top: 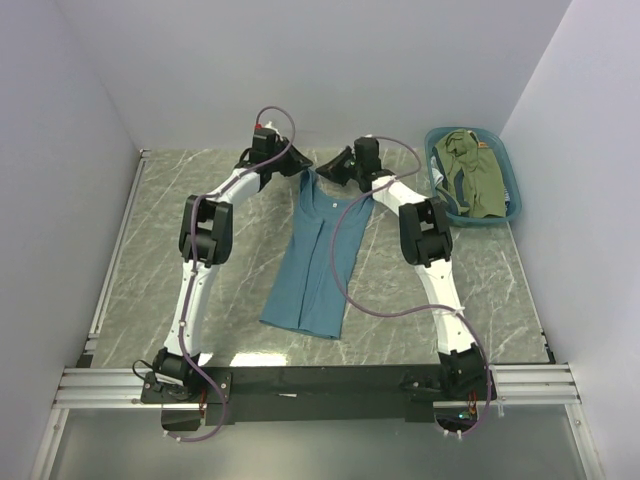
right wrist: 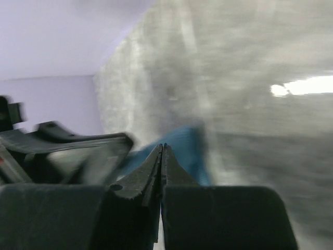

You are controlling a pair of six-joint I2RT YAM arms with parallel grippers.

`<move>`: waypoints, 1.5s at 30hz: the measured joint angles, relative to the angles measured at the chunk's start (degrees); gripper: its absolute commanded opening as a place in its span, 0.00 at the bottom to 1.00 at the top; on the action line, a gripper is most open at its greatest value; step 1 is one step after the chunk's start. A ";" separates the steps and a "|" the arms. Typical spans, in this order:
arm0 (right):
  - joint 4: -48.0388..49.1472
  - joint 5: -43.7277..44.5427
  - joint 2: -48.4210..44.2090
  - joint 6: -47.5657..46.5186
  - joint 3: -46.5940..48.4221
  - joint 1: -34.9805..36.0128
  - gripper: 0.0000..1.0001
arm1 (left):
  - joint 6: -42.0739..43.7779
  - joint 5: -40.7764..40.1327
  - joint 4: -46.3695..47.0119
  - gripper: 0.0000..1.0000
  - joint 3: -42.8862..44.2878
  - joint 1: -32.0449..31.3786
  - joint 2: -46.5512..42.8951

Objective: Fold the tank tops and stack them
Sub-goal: Fold the tank top

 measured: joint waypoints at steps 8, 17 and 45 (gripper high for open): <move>0.33 0.35 -0.90 -1.18 -5.90 -3.06 0.13 | -1.88 1.07 0.09 0.14 1.88 -0.79 2.03; -0.26 0.37 -9.88 -4.87 -9.88 -5.90 0.14 | -4.74 2.40 1.14 0.22 2.34 -1.31 3.93; -6.73 -2.80 -12.33 -18.40 -13.60 -4.04 0.30 | -13.35 4.59 17.46 0.56 -2.54 0.68 2.08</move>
